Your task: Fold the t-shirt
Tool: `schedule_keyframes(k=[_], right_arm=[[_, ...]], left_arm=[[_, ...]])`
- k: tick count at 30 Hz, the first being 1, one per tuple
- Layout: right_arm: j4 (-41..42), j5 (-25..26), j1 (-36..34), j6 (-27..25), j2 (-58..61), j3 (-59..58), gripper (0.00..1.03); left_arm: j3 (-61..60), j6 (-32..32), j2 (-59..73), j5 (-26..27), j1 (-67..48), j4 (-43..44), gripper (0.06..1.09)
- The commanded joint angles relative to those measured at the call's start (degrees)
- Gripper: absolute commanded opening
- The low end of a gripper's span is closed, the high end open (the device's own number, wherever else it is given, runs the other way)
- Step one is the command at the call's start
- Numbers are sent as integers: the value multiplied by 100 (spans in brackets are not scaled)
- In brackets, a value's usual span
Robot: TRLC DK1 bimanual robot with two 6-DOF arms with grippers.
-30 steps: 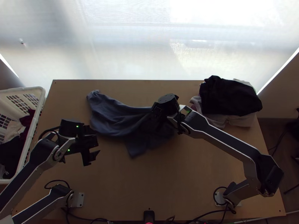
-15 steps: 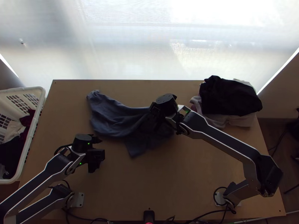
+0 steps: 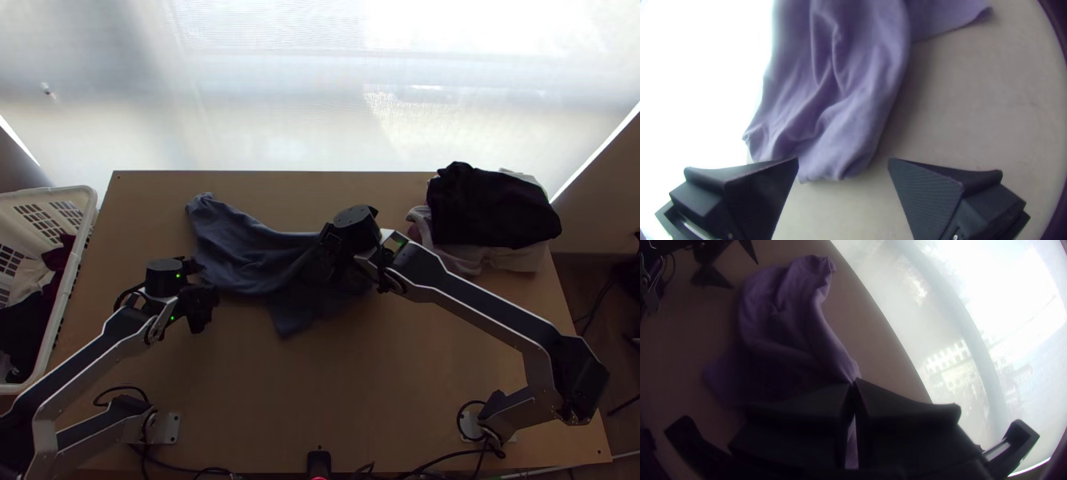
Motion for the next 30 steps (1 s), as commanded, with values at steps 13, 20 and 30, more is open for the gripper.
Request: schedule_keyframes(k=[13, 20, 30], right_arm=[[-29, 0, 36, -35, -4, 96, 3], [-90, 0, 27, -26, -57, 105, 3], [-2349, -1609, -931, 1231, -92, 1361, 3]], left_arm=[[88, -127, 1208, 13, 391, 1267, 103], [185, -320, 1788, 171, 549, 1795, 44], [2558, -1023, 408, 646, 1393, -1572, 10]])
